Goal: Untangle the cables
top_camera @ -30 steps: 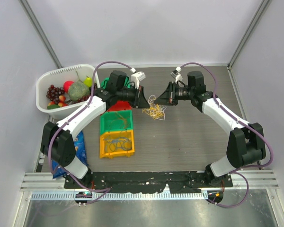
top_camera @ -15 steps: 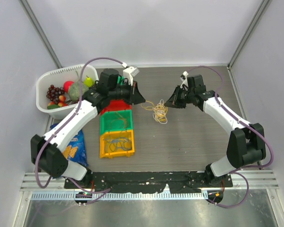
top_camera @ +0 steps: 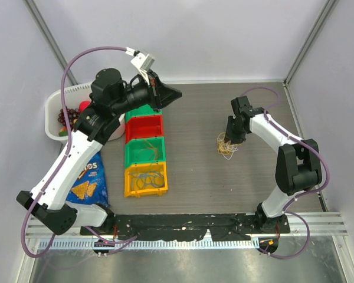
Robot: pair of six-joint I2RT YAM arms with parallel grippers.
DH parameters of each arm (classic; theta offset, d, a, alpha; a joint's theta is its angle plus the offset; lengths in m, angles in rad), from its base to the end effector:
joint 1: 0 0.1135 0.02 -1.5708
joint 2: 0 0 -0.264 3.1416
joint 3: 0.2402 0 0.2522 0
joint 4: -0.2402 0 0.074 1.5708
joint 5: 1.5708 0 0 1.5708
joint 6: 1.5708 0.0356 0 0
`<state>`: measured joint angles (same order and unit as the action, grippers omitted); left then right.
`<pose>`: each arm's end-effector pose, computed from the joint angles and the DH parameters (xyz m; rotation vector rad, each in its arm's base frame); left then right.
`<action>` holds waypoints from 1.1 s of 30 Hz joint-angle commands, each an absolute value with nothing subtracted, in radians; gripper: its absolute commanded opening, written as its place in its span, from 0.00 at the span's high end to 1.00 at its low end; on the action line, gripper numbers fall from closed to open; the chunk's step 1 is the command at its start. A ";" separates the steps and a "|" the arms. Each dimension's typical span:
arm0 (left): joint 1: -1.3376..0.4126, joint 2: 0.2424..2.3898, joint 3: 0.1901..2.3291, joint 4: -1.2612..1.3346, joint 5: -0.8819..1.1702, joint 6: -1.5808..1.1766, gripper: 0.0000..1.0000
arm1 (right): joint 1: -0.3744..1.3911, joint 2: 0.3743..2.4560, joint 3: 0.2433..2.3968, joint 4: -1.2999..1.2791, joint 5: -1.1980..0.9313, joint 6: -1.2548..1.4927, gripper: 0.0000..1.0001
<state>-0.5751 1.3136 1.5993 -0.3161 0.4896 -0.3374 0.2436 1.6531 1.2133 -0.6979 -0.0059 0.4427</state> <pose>0.2228 -0.1644 0.4922 0.5972 1.6031 -1.0834 0.3250 0.0810 0.2271 0.2694 2.7147 0.2095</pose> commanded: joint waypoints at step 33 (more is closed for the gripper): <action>-0.581 1.348 1.600 -0.604 0.351 -0.272 0.94 | -0.015 1.933 1.373 -0.449 -0.054 1.141 0.37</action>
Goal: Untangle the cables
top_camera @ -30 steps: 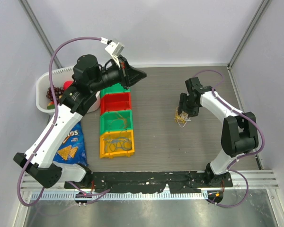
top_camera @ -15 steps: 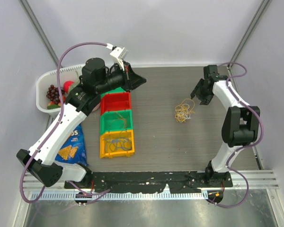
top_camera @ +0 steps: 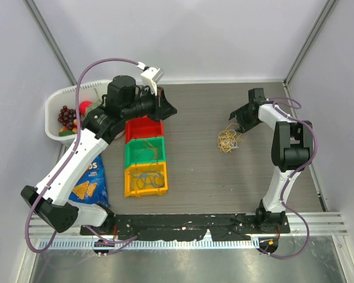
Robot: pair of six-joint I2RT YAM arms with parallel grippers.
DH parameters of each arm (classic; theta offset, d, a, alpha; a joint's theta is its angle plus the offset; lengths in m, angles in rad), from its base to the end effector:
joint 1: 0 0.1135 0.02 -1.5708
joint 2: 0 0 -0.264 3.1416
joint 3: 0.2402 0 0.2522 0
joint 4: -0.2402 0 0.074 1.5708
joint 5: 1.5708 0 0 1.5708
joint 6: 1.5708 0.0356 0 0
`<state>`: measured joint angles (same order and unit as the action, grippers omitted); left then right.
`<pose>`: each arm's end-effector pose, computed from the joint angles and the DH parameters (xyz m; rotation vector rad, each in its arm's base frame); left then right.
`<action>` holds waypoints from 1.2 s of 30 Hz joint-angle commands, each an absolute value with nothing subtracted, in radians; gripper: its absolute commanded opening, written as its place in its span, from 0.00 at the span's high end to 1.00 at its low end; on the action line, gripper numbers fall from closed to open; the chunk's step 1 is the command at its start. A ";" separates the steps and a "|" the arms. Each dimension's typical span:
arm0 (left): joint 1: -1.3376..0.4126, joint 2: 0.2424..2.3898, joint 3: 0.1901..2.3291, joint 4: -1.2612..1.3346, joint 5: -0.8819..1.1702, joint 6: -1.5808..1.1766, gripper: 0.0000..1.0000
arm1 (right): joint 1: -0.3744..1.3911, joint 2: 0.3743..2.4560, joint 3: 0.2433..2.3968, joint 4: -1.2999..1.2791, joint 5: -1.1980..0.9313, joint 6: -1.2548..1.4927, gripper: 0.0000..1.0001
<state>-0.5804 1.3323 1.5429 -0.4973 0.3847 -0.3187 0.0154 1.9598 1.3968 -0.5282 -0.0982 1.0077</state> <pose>0.2329 -0.1687 0.4496 0.5312 1.8793 -0.9669 0.4097 0.0098 0.1807 1.2737 2.4221 0.4448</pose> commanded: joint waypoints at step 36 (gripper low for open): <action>-0.580 1.402 1.612 -0.664 0.216 -0.271 0.50 | 0.095 1.284 1.715 -0.224 -0.358 0.631 0.99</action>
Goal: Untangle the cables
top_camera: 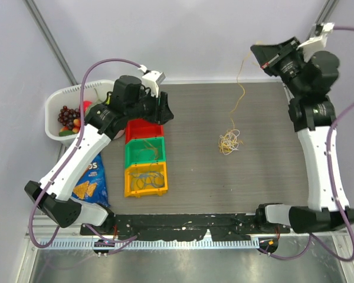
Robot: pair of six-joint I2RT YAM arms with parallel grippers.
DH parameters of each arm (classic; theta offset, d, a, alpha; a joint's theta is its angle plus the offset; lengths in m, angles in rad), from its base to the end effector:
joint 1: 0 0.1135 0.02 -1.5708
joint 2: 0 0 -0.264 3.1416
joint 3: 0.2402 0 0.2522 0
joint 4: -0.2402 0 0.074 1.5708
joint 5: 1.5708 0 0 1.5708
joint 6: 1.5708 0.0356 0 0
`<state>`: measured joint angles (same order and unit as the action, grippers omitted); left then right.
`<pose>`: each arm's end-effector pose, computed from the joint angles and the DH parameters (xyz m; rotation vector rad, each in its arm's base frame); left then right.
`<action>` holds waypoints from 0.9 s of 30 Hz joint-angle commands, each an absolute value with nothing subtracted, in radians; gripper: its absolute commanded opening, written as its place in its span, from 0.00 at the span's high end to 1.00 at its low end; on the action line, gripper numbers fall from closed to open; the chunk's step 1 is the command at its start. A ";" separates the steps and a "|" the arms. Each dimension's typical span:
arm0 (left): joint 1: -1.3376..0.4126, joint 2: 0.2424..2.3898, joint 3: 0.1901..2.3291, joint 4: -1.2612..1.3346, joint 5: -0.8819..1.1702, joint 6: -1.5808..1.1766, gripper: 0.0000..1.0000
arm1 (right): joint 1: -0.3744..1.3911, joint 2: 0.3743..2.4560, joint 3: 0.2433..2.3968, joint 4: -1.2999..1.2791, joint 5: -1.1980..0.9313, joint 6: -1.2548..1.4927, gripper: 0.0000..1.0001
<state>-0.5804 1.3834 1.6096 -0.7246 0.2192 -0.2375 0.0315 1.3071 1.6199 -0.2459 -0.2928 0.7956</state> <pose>0.2396 -0.1664 0.4343 0.5015 2.0784 -0.7196 0.2732 0.0189 0.5081 0.3518 1.5321 0.8769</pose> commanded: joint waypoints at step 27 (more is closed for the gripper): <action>-0.765 1.718 1.664 0.107 0.465 -0.390 0.22 | 0.176 1.500 2.167 0.164 -0.529 1.135 0.99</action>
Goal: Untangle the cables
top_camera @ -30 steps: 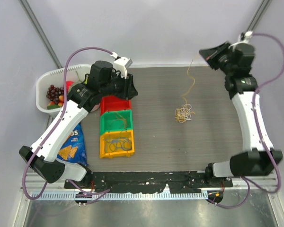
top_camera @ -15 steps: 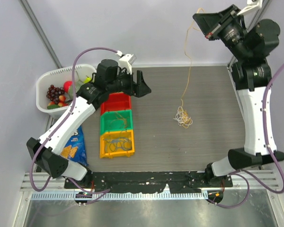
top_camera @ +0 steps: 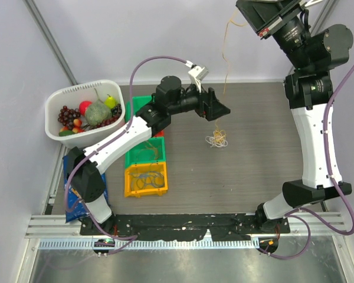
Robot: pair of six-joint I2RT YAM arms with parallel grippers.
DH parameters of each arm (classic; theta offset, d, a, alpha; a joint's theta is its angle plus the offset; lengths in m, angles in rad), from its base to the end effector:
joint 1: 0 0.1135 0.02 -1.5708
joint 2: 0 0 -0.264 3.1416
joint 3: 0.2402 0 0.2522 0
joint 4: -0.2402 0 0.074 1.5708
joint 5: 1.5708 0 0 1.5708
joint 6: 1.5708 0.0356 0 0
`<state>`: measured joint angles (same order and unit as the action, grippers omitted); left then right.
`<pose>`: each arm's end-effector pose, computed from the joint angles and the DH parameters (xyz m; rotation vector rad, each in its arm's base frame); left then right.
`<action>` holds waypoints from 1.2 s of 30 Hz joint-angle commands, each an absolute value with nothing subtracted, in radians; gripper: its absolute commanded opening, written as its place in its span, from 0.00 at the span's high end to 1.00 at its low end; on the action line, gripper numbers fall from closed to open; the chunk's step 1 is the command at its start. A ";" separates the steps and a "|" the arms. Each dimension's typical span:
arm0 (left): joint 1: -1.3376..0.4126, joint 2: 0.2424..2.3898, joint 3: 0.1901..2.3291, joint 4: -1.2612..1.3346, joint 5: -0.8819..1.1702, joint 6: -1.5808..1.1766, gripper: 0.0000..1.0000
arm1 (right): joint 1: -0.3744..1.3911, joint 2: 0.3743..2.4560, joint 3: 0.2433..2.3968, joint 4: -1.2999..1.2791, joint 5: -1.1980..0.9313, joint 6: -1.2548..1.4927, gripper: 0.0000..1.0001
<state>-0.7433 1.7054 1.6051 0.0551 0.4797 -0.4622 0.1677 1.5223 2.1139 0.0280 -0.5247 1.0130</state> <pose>0.2912 -0.2900 0.4055 0.6435 1.6581 -1.2874 0.2557 0.0614 0.6245 -0.0657 1.1323 1.3114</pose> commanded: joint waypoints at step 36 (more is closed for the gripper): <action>-0.785 1.710 2.190 -0.386 0.436 -0.601 1.00 | 0.224 0.942 0.834 -0.028 -0.646 0.446 0.28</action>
<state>-0.7853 1.6814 2.0888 -0.3534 0.3965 -0.5686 0.2008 0.9394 0.7918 -0.2283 -0.5575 0.4679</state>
